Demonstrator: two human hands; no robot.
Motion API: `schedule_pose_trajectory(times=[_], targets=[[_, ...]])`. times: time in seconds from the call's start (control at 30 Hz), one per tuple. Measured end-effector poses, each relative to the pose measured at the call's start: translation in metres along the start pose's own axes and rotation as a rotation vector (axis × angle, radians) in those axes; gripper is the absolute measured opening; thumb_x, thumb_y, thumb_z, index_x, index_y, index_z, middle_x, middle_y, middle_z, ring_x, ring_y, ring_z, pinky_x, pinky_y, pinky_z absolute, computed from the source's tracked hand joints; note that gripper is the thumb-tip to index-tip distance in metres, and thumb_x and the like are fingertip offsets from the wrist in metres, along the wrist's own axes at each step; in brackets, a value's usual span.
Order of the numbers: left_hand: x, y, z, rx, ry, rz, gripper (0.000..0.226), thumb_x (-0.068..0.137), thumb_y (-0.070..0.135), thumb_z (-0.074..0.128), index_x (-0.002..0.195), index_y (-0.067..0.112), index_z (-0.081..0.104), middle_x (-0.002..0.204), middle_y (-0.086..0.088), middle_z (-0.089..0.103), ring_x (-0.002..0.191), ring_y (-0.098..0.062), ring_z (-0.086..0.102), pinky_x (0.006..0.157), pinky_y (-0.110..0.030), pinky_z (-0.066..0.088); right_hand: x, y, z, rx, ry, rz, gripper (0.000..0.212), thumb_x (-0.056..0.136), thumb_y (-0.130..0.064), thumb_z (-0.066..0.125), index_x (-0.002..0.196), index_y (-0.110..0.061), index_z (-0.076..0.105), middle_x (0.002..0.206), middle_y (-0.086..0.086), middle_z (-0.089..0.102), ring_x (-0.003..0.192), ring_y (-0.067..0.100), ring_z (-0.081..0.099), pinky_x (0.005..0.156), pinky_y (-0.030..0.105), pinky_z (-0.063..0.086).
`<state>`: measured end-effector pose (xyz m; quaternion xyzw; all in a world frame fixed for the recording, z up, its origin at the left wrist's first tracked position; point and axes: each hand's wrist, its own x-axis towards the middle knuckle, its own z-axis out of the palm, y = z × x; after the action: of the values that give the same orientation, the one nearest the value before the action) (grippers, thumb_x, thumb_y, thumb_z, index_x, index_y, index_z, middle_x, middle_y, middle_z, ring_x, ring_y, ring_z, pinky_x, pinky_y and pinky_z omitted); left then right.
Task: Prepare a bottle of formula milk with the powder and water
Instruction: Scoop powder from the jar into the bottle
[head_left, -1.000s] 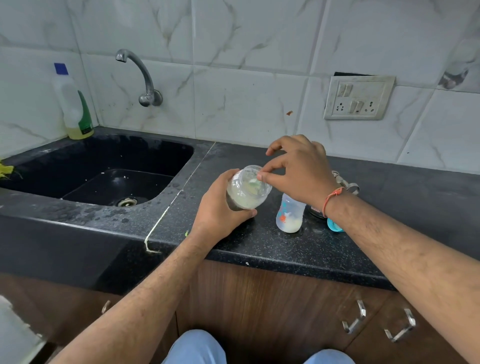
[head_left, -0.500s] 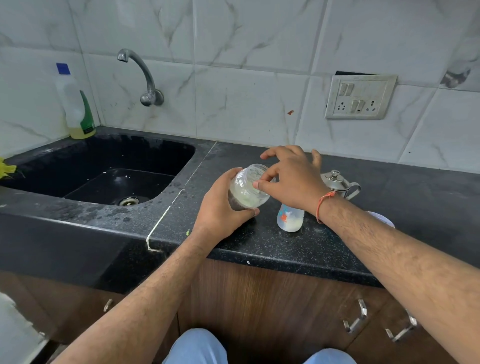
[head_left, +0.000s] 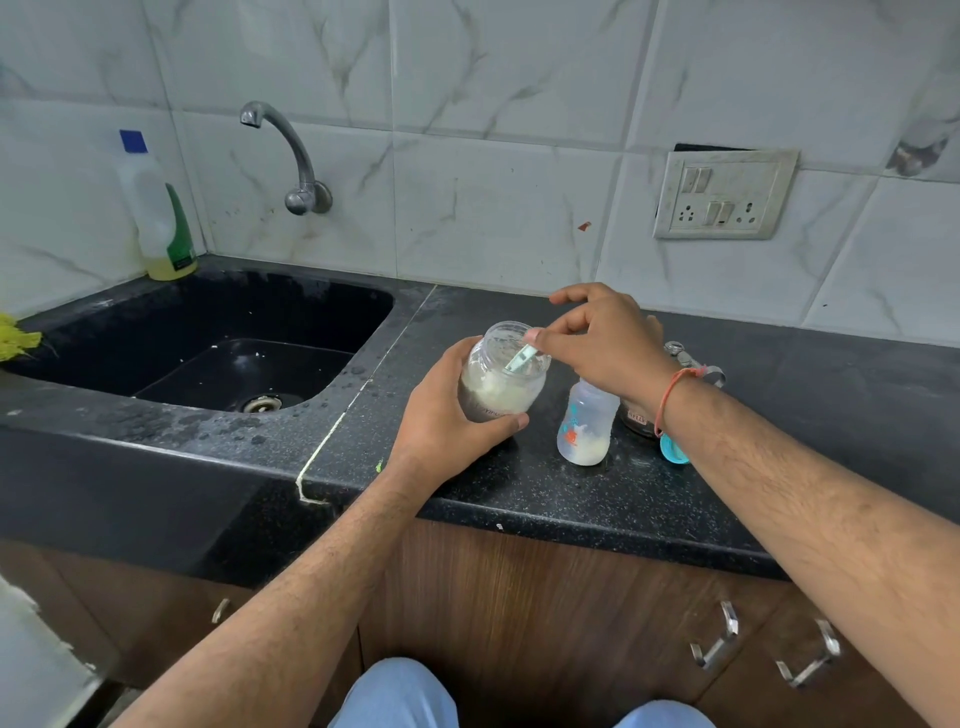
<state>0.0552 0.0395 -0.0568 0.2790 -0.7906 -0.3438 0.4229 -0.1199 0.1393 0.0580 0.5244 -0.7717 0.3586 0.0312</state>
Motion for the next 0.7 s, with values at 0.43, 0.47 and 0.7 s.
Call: schedule_pose_trajectory(times=[0.43,0.47,0.7], targets=[[-0.003,0.004,-0.001,0.001,-0.016,-0.03,0.094,0.075,0.046,0.099,0.153,0.043,0.047,0.134,0.031,0.062,0.118,0.03,0.048,0.093,-0.001,0.036,0.009,0.009,-0.017,0.486,-0.003,0.171,0.015,0.09,-0.036,0.082,0.077,-0.028,0.082,0.127,-0.01,0.064,0.12,0.012,0.06,0.097,0.03,0.048],[-0.003,0.004,-0.002,0.007,-0.024,-0.035,0.094,0.075,0.047,0.099,0.154,0.042,0.047,0.134,0.031,0.062,0.117,0.029,0.048,0.092,-0.001,0.036,0.01,0.012,-0.017,0.51,0.005,0.189,0.015,0.09,-0.035,0.082,0.078,-0.026,0.082,0.129,-0.008,0.065,0.118,0.012,0.06,0.091,0.027,0.047],[0.0,0.002,-0.001,0.03,-0.078,-0.105,0.089,0.078,0.049,0.097,0.153,0.038,0.05,0.125,0.031,0.064,0.108,0.027,0.054,0.085,-0.001,0.04,0.009,0.022,-0.03,0.637,0.058,0.295,0.022,0.089,-0.03,0.084,0.094,-0.01,0.084,0.124,0.001,0.072,0.105,0.006,0.062,0.078,0.016,0.041]])
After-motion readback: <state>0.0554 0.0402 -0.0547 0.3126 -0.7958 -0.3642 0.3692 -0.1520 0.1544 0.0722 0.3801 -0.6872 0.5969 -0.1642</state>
